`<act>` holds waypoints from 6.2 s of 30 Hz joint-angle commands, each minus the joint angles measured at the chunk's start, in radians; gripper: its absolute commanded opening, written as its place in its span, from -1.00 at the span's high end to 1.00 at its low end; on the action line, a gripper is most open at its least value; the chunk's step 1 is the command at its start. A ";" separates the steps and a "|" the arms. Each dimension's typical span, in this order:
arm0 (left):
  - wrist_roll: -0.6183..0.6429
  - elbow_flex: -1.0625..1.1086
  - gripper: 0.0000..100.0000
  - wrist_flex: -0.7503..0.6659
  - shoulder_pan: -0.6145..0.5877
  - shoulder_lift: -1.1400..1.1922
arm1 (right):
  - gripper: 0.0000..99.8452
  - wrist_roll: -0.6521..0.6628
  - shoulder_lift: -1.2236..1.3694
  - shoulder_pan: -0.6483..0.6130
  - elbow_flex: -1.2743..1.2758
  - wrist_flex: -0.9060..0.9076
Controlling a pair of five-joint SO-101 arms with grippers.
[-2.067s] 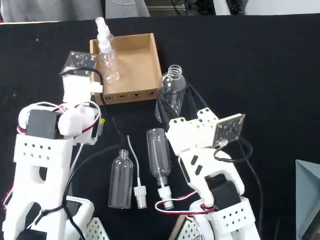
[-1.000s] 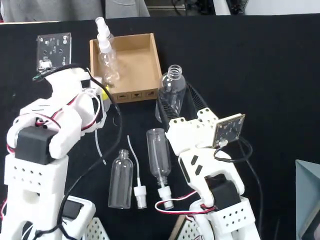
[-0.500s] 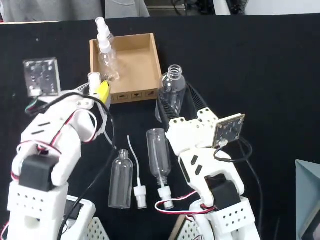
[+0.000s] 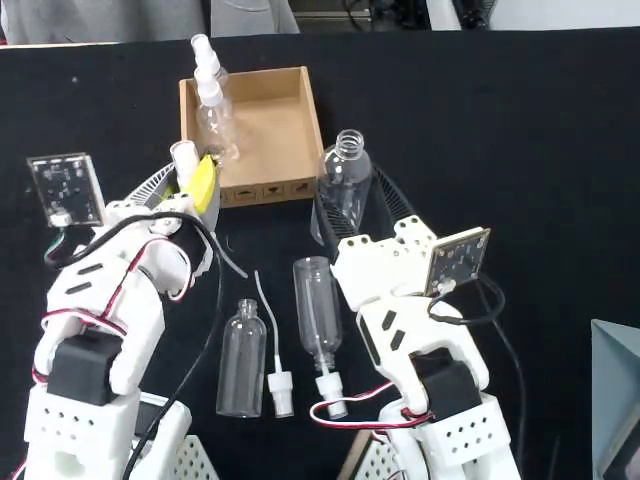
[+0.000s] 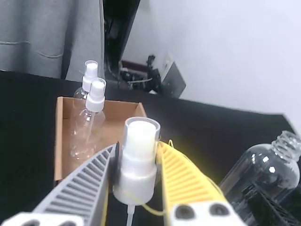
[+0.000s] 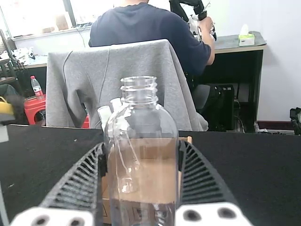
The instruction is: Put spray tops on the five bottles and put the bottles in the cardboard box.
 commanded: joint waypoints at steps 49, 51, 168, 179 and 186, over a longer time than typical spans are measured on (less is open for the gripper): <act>0.086 0.562 0.94 -0.506 0.002 -0.575 | 0.89 0.157 -0.317 -0.077 0.246 -0.183; 0.130 0.559 0.94 -0.508 -0.036 -0.575 | 0.89 0.178 -0.317 -0.080 0.268 -0.216; 0.500 0.377 0.94 -0.503 -0.208 -0.575 | 0.89 0.605 -0.315 -0.199 0.306 -0.072; 0.500 0.381 0.94 -0.503 -0.199 -0.575 | 0.89 0.678 -0.315 -0.199 0.306 -0.069; 0.502 0.372 0.94 -0.503 -0.197 -0.575 | 0.89 0.678 -0.315 -0.196 0.306 -0.071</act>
